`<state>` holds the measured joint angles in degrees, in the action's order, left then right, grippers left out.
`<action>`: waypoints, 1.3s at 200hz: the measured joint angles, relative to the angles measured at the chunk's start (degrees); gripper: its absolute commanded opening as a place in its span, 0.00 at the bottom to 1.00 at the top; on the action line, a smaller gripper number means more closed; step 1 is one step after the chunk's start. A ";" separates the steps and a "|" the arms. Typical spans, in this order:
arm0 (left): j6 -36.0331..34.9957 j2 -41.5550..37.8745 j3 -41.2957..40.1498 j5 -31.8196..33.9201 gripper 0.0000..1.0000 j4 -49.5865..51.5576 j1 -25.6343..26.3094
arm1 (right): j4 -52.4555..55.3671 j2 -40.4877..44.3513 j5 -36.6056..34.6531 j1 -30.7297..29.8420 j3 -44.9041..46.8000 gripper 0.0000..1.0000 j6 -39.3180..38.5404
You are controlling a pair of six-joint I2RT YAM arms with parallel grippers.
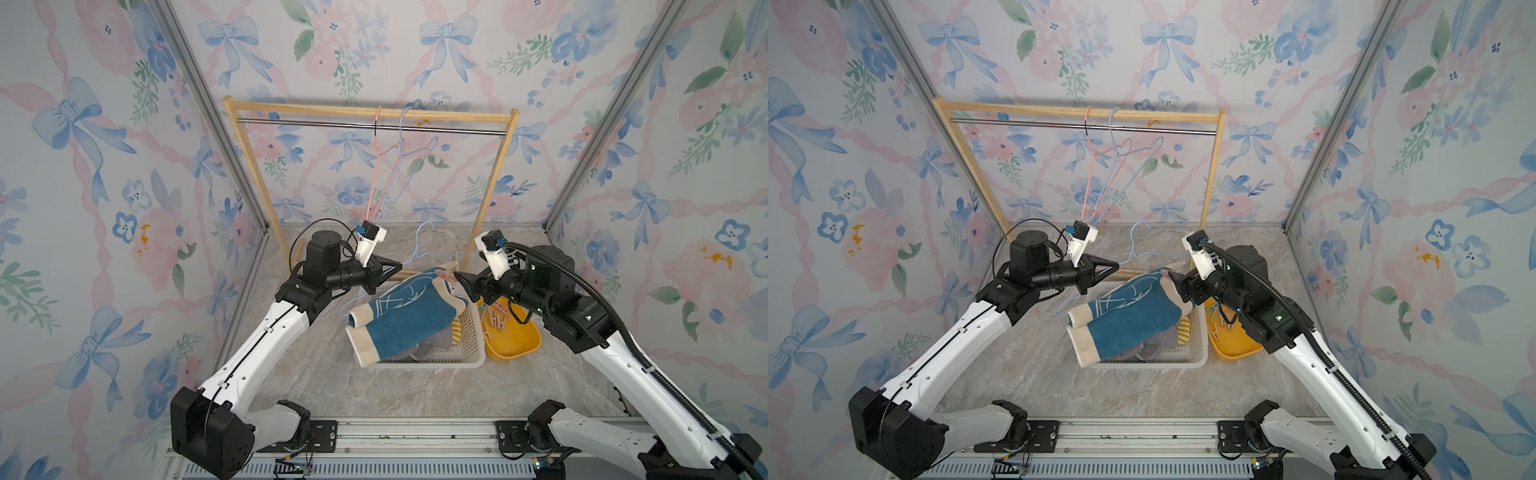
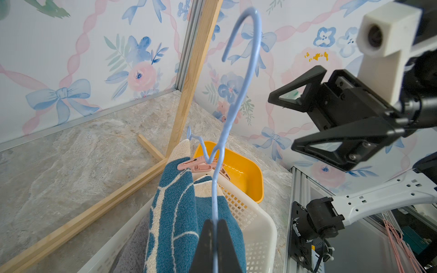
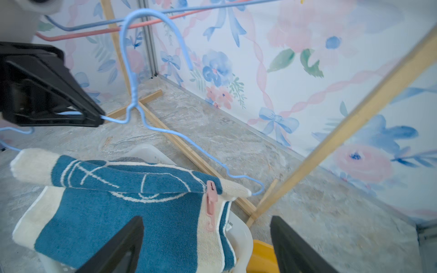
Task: Remove the clothespins securing towels to the hanger
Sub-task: Remove the clothespin from the hanger.
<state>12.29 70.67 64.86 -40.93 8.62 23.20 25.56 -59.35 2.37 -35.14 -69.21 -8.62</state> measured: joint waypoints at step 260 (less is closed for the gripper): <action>3.02 -1.51 -2.16 -1.33 0.00 -0.02 0.04 | -14.36 4.13 1.44 9.94 15.21 0.86 3.32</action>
<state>15.31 69.17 62.70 -42.26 8.60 23.24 11.20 -55.22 3.81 -25.19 -54.00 -5.30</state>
